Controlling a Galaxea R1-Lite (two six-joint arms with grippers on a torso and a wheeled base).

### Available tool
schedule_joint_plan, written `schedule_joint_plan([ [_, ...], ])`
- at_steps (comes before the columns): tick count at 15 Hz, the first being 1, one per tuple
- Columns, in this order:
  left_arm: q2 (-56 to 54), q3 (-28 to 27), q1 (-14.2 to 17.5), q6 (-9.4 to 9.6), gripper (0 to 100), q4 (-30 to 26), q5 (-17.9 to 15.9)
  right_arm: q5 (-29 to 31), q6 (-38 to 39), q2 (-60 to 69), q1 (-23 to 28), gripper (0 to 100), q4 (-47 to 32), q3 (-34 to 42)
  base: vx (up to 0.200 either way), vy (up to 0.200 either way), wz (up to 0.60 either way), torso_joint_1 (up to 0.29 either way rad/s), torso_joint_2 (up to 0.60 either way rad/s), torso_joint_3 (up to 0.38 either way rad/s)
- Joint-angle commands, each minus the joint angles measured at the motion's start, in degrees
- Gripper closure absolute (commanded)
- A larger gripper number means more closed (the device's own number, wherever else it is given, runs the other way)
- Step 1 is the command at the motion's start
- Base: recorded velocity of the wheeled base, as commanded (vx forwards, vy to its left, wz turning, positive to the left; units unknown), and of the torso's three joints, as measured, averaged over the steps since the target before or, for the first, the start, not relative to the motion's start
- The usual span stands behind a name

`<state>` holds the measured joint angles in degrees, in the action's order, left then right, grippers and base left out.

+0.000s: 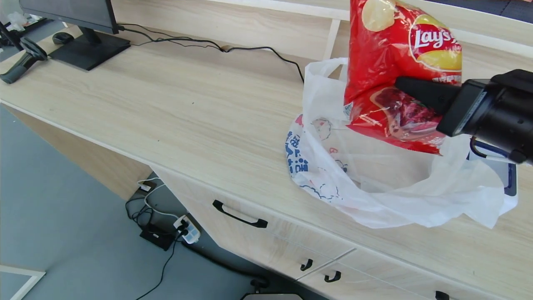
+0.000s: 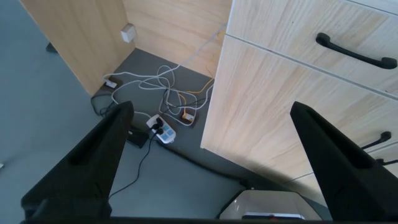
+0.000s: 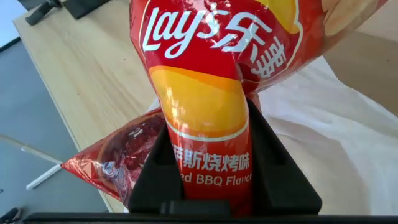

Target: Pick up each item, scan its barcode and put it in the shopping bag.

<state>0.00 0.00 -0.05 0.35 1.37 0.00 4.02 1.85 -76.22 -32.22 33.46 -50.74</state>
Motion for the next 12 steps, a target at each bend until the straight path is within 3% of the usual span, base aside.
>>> schedule_joint_plan([
  [1,0.09,0.00,-0.04,0.00,0,0.04,0.00,0.02,0.26,-3.06,0.49,100,0.81,0.55,0.000,0.000,0.00,0.000,0.00,0.000],
  [4,0.09,0.00,-0.04,-0.09,0,0.04,0.00,0.11,3.07,-6.31,1.63,100,7.05,5.65,0.000,0.000,0.00,0.000,0.00,0.000],
  [7,0.09,0.00,-0.04,-0.09,0,0.04,0.00,-0.42,2.81,-8.86,8.23,100,13.03,6.35,0.000,0.000,0.00,0.000,0.00,0.000],
  [12,0.09,0.00,-0.04,0.00,0,0.04,0.00,-6.48,-0.45,-7.72,8.67,100,14.26,8.55,0.000,0.000,0.00,0.000,0.00,0.000],
])
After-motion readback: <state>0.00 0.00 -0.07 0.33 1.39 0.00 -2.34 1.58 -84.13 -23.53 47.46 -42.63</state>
